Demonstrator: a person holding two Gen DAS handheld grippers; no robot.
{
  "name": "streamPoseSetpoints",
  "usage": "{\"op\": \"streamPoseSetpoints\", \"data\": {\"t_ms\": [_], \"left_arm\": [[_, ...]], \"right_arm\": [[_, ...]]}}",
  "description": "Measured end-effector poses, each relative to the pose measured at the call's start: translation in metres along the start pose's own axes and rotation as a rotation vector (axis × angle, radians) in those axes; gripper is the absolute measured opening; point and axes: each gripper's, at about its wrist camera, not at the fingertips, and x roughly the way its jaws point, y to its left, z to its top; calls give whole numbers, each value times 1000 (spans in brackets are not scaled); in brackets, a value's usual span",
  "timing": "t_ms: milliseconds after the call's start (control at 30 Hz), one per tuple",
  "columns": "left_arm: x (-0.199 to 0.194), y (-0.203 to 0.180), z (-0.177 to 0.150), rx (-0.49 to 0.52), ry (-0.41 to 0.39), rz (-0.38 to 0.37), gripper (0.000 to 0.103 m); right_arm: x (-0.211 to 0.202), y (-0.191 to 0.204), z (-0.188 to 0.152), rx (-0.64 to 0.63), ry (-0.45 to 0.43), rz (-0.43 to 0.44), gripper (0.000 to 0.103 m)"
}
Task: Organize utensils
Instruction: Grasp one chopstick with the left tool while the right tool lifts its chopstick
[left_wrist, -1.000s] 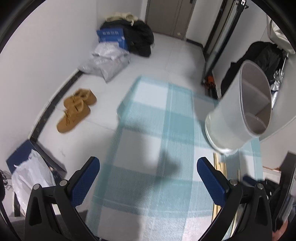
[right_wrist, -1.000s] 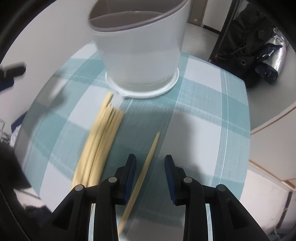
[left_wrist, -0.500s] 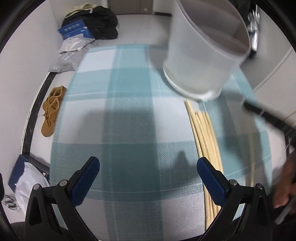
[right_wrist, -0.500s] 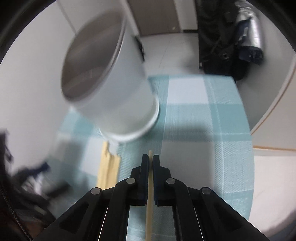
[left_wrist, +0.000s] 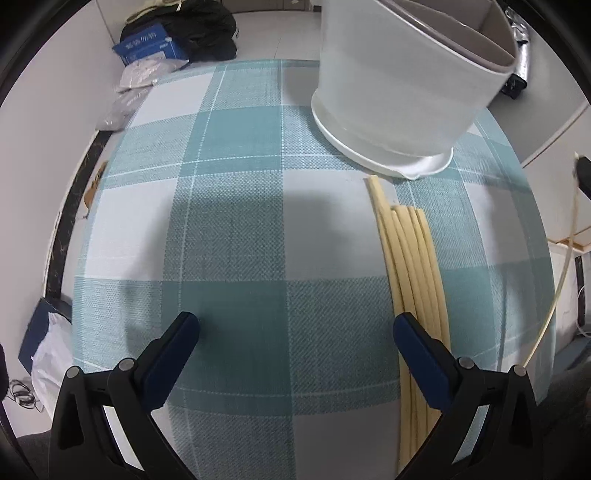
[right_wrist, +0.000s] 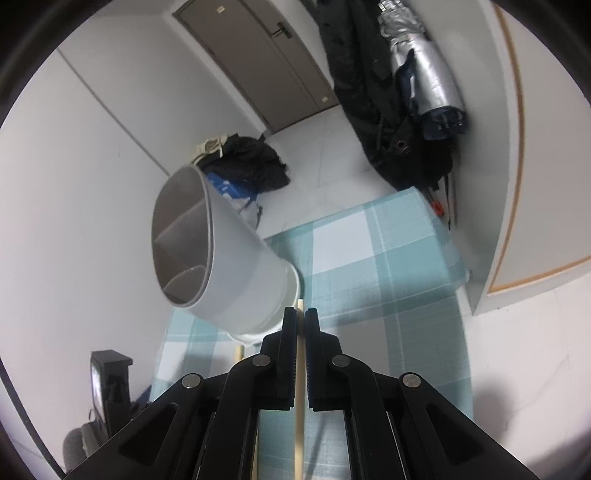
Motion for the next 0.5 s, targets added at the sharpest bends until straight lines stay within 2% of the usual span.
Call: {"op": "streamPoseSetpoints", "data": {"t_ms": [167,367,500], "left_arm": [[0,0,9,27,-9,17,102],[8,-18,10,72,-19,9,102],[8,-16,12,64,-15,7,102]], "right_arm": [[-11,-4,3,-2,-25,2,3],[-14,-7,4,-2,-38,15,3],[-17,-9,4,2,-44,16,3]]}}
